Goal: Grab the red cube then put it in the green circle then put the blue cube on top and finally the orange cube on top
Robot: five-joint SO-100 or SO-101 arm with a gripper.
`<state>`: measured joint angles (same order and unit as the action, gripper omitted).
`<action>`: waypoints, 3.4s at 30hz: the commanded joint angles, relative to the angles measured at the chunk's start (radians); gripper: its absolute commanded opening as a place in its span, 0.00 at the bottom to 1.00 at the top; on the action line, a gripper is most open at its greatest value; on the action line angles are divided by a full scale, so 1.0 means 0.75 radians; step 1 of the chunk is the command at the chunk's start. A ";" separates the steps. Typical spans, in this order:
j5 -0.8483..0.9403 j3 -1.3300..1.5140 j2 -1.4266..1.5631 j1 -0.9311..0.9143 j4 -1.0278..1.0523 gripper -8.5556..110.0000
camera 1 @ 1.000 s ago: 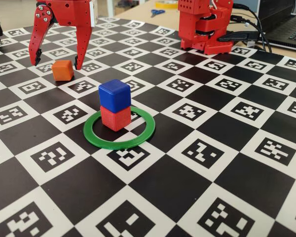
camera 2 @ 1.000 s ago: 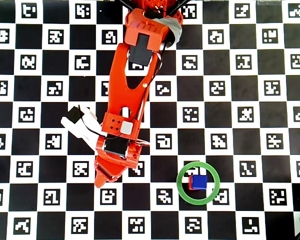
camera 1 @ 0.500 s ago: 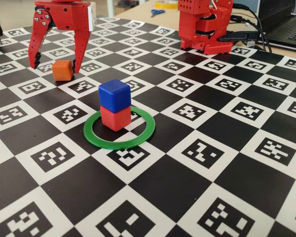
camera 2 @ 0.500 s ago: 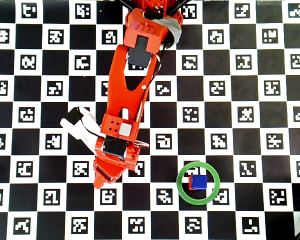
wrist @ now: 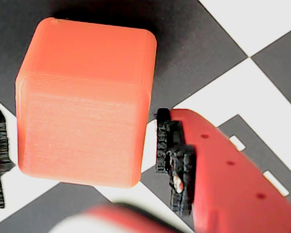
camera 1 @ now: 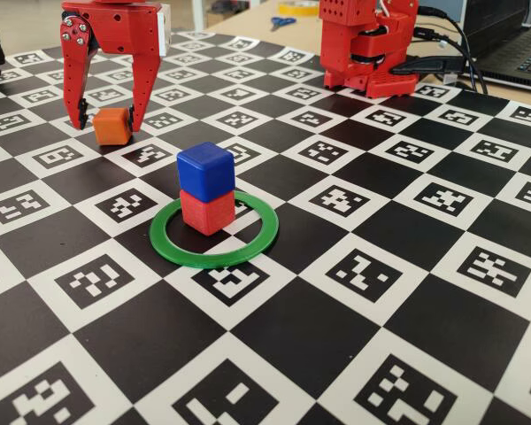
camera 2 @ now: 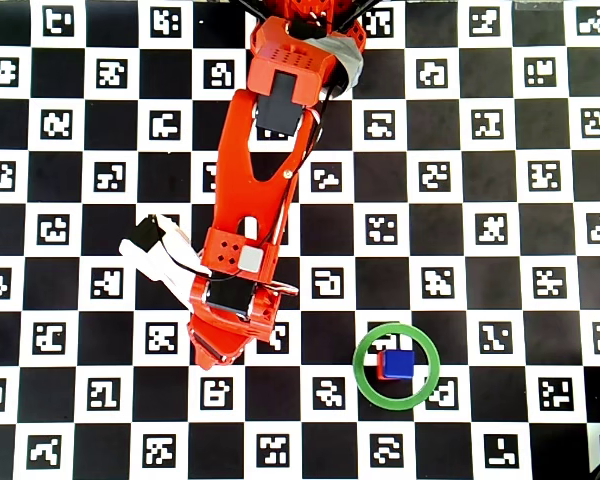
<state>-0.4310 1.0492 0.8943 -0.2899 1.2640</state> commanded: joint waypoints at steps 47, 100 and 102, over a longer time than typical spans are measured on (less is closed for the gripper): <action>0.162 0.143 0.395 0.033 0.070 0.17; 0.143 -0.792 0.033 0.749 0.487 0.15; 0.143 -0.806 0.010 0.749 0.485 0.15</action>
<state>-0.3206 0.5415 0.8759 0.2531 1.6352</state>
